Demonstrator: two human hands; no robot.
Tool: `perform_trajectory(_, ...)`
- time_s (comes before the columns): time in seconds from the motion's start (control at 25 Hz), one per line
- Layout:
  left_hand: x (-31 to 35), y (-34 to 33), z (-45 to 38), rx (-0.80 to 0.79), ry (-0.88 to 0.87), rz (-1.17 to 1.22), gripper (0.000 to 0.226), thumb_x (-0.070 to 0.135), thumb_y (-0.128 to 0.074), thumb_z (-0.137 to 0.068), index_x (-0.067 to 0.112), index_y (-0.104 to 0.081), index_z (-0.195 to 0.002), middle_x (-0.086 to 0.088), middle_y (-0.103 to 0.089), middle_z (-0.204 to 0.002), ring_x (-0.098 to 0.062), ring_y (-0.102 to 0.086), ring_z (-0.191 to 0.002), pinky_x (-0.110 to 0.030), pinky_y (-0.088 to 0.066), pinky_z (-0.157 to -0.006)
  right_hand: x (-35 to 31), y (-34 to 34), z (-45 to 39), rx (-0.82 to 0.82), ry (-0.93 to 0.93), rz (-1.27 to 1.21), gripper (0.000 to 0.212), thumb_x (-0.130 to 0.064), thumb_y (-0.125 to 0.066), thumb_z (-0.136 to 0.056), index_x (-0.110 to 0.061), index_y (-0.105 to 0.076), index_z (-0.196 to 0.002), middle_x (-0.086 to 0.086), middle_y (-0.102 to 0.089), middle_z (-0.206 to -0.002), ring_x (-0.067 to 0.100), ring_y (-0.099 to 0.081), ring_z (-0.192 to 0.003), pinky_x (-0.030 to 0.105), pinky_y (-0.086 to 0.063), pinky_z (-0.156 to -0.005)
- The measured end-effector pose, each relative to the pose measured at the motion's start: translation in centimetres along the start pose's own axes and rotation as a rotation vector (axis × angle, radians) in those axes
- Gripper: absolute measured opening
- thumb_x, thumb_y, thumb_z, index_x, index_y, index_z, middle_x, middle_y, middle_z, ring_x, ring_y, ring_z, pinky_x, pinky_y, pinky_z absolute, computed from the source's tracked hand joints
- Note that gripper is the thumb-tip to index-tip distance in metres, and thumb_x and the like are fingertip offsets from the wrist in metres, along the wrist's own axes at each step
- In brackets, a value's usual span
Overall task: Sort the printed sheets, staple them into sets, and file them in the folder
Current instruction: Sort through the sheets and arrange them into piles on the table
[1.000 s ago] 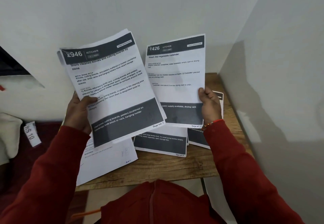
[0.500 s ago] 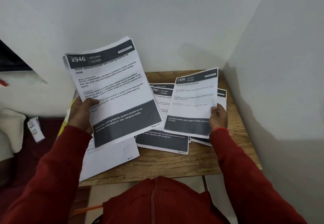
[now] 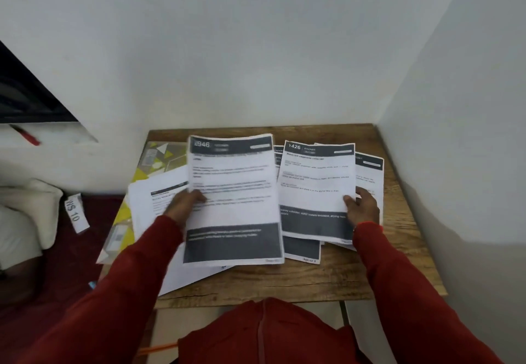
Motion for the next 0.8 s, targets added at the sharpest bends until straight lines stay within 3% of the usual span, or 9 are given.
perform_trajectory(0.08,0.7,-3.8,-0.7,-0.056,-0.042,-0.114,0.009,0.011,-0.061,-0.074,0.009,-0.065,-0.083,-0.013,-0.067,-0.087,-0.030,-0.060,-0.085,-0.037,-0.049,-0.078,0.5,-0.1,0.3,0.019,0.011,0.027,0.034,-0.009,-0.059,-0.093,-0.006,-0.058,-0.127,0.018,-0.061,-0.127,0.036,-0.057,-0.115,0.036,-0.042,-0.098)
perform_trajectory(0.2,1.1,-8.9,-2.6,-0.103,-0.137,-0.406,0.028,0.011,-0.055,-0.086,0.000,-0.066,-0.110,-0.010,-0.061,-0.109,-0.026,-0.058,-0.104,-0.027,-0.042,-0.082,1.1,0.5,0.7,0.056,0.038,0.039,0.032,-0.010,-0.059,-0.093,-0.008,-0.059,-0.125,0.018,-0.063,-0.124,0.036,-0.058,-0.112,0.038,-0.044,-0.097)
perform_trajectory(0.36,1.4,-12.7,-3.4,-0.065,-0.185,-0.698,0.041,0.022,-0.049,-0.090,0.012,-0.060,-0.128,-0.014,-0.042,-0.143,-0.032,-0.043,-0.131,-0.033,-0.030,-0.112,1.9,0.7,1.0,0.030,0.046,0.001,0.031,-0.008,-0.060,-0.092,-0.004,-0.059,-0.123,0.019,-0.065,-0.120,0.033,-0.060,-0.109,0.029,-0.041,-0.091)
perform_trajectory(0.52,1.3,-14.8,-3.8,-0.137,-0.150,-0.683,0.050,0.037,-0.044,-0.073,0.022,-0.070,-0.113,-0.008,-0.065,-0.124,-0.035,-0.057,-0.114,-0.040,-0.043,-0.103,2.5,0.6,0.8,0.017,0.046,0.000,0.032,-0.011,-0.061,-0.092,-0.005,-0.058,-0.124,0.019,-0.066,-0.118,0.032,-0.061,-0.107,0.028,-0.041,-0.089)
perform_trajectory(0.68,1.4,-15.9,-3.9,-0.183,-0.172,-0.561,0.025,0.014,-0.057,-0.086,0.009,-0.073,-0.105,-0.011,-0.071,-0.112,-0.028,-0.066,-0.099,-0.034,-0.052,-0.089,2.8,0.6,0.8,0.013,0.046,-0.023,0.031,-0.012,-0.062,-0.092,-0.006,-0.059,-0.122,0.018,-0.067,-0.115,0.031,-0.062,-0.106,0.030,-0.043,-0.089)
perform_trajectory(0.8,1.4,-16.6,-3.8,-0.209,-0.161,-0.490,0.022,0.007,-0.060,-0.089,0.003,-0.071,-0.107,-0.011,-0.070,-0.108,-0.026,-0.066,-0.094,-0.031,-0.052,-0.083,3.0,0.3,0.8,-0.013,0.027,-0.063,0.029,-0.011,-0.062,-0.091,-0.008,-0.060,-0.120,0.015,-0.068,-0.113,0.031,-0.063,-0.105,0.035,-0.047,-0.092)
Point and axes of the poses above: each hand's wrist, its own z-axis away from the middle knuckle, its own y-axis out of the back of the hand, x = y × z, the point moved 10 cm from there along -z, towards the middle knuckle
